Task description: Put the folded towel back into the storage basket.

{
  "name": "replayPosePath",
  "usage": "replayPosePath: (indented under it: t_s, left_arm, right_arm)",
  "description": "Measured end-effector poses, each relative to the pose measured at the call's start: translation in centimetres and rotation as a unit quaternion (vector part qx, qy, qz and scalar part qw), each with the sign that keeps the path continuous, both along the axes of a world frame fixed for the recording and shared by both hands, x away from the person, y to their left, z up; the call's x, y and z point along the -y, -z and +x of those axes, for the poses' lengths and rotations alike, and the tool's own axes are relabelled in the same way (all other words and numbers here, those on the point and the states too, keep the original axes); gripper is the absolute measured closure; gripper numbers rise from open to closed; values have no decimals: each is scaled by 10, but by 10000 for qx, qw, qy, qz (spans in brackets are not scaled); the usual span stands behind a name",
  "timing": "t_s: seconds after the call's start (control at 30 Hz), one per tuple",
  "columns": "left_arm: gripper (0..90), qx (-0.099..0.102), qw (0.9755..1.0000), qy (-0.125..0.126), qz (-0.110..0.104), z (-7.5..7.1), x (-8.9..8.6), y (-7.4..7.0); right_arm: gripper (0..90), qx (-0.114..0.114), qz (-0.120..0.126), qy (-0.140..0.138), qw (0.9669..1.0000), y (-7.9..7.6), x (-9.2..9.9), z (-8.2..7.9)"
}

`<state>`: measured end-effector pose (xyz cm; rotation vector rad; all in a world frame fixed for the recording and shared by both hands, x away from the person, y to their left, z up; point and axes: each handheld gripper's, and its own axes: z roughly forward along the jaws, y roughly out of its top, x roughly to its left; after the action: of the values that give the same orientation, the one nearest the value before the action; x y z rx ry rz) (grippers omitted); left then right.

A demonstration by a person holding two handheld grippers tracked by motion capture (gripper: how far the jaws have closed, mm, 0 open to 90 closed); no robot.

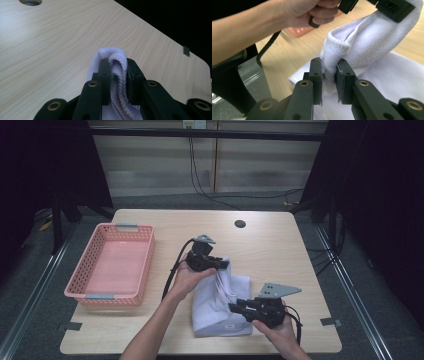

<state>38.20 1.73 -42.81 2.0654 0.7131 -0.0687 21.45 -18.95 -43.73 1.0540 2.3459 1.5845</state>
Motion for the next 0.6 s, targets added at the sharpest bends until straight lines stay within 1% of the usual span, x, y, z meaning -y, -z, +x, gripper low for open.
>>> replayPosePath:
  t_s: [0.1,0.17,0.2,0.23,0.27,0.3,0.37,0.4,0.43,0.47,0.5,0.53,0.57,0.6]
  left_arm:
    - [769,13,9998,97,159,-1,12,4]
    - [766,-57,9996,133,230,2,20,12]
    - [766,-78,9994,147,314,2,24,16]
    - [763,-114,9993,173,317,2,29,20]
    - [761,-161,9992,177,310,2,33,24]
    - [759,-157,9991,207,333,1,38,27]
    - [753,-186,9987,302,374,0,46,31]
    - [747,-184,9985,297,420,-1,49,32]
    - [735,-196,9986,290,394,-1,52,32]
    - [707,-211,9986,330,345,-1,54,31]
    - [666,-224,9986,361,307,-2,56,29]
    - [637,-190,9989,373,225,-3,56,27]
    - [597,-166,9992,335,144,-4,56,23]
    - [555,-153,9993,323,61,-4,54,19]
  right_arm:
    - [764,-95,-142,-18,9999,6,11,-7]
    - [764,-198,-296,6,9994,14,18,-10]
    - [765,-245,-358,42,9991,18,21,-11]
    - [768,-307,-413,90,9986,21,24,-12]
    - [779,-369,-449,81,9983,24,27,-13]
    - [789,-393,-526,75,9978,26,30,-15]
    - [797,-471,-600,63,9971,29,34,-18]
    - [798,-468,-641,34,9968,30,37,-19]
    - [782,-475,-657,31,9967,30,39,-20]
    - [734,-493,-609,38,9969,30,41,-22]
    - [681,-444,-585,18,9973,29,44,-23]
    - [638,-415,-575,47,9975,26,46,-24]
    - [607,-385,-565,94,9976,23,49,-24]
    - [590,-362,-503,114,9980,20,52,-23]
